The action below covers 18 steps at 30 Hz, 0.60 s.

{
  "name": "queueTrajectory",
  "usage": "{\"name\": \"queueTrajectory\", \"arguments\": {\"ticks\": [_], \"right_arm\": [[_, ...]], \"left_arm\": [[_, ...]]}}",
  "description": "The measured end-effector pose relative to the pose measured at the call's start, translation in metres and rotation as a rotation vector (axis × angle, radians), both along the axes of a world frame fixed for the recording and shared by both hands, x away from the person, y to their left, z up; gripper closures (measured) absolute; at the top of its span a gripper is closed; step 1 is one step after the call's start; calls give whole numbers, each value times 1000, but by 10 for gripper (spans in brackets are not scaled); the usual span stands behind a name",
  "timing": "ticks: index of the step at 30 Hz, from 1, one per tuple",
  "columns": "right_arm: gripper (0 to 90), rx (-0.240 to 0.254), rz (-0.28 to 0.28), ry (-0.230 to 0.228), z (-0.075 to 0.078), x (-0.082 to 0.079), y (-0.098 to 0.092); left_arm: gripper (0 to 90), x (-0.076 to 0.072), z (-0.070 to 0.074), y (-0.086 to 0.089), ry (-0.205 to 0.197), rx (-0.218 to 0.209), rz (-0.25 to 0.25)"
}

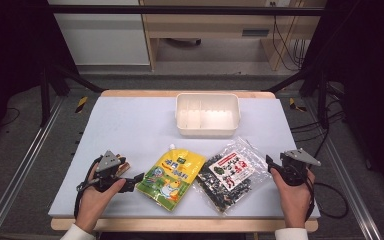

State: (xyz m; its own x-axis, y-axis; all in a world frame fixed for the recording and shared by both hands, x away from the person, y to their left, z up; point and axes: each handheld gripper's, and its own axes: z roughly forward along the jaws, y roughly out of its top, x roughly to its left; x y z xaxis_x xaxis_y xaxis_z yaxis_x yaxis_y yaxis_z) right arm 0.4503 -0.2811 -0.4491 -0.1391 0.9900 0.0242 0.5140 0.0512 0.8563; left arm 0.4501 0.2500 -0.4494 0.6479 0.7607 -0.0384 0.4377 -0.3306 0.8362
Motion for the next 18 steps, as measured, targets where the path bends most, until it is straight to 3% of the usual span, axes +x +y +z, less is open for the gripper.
{"name": "queueTrajectory", "arguments": {"ticks": [8,18], "right_arm": [[351,28,-8,25,-5,2,-7],[175,13,12,43,-11,8,-8]], "left_arm": [[74,0,1,4,0,-16,10],[74,1,2,6,2,-25,18]]}}
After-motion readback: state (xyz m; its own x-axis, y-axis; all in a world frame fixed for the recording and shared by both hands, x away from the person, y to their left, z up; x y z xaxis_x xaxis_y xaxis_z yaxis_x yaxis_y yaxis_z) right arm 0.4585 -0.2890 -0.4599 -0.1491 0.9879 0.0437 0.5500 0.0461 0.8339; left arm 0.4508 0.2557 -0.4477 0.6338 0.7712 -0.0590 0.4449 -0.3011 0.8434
